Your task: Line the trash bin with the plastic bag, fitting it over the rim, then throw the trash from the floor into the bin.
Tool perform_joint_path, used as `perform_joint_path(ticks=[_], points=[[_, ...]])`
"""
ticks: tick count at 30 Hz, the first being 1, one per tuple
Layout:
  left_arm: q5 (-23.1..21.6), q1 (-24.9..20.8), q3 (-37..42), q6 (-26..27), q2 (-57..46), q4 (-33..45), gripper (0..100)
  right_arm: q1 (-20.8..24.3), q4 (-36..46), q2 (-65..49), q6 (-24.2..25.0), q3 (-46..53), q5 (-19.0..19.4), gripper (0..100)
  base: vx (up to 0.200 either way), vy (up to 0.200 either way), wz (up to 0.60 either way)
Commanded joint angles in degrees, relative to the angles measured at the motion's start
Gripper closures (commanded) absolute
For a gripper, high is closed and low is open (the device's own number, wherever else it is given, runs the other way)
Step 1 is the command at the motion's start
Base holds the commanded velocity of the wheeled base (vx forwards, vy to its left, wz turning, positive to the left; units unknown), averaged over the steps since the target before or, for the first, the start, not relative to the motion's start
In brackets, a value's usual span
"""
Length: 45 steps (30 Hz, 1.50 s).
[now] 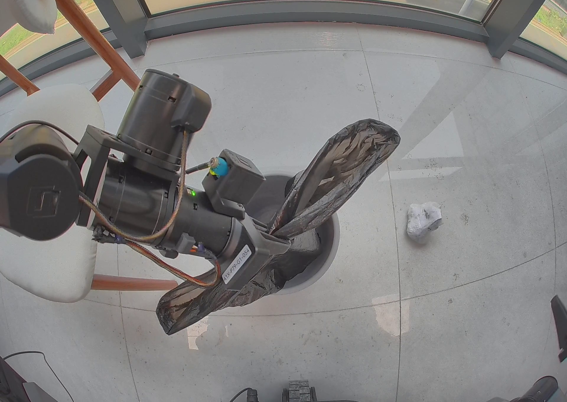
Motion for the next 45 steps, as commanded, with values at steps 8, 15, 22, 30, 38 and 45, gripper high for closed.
perform_joint_path(ticks=[8,15,22,30,38,45], points=[[4.67,-1.69,0.36,0.01,1.29,0.32,100,27.55,19.44,55.58,39.74,-45.02,1.87,0,0.000,0.000,0.00],[5.90,-2.66,0.45,0.01,1.29,0.32,100,28.96,19.52,70.61,40.09,-54.86,2.22,0,0.000,0.000,0.00],[6.78,-2.84,0.62,0.01,1.38,0.49,100,29.93,19.44,79.49,39.83,-60.05,1.26,0,0.000,0.000,0.00],[6.78,-2.84,0.45,0.01,1.47,0.49,100,29.58,19.44,85.99,39.83,-67.87,1.26,0,0.000,0.000,0.00],[7.40,-2.84,0.18,0.01,1.56,0.32,100,29.31,19.35,88.72,39.74,-70.33,1.08,0,0.000,0.000,0.00],[8.28,-2.84,0.01,-0.16,1.56,0.23,100,29.14,19.26,89.51,39.74,-70.33,1.08,0,0.000,0.000,0.00]])
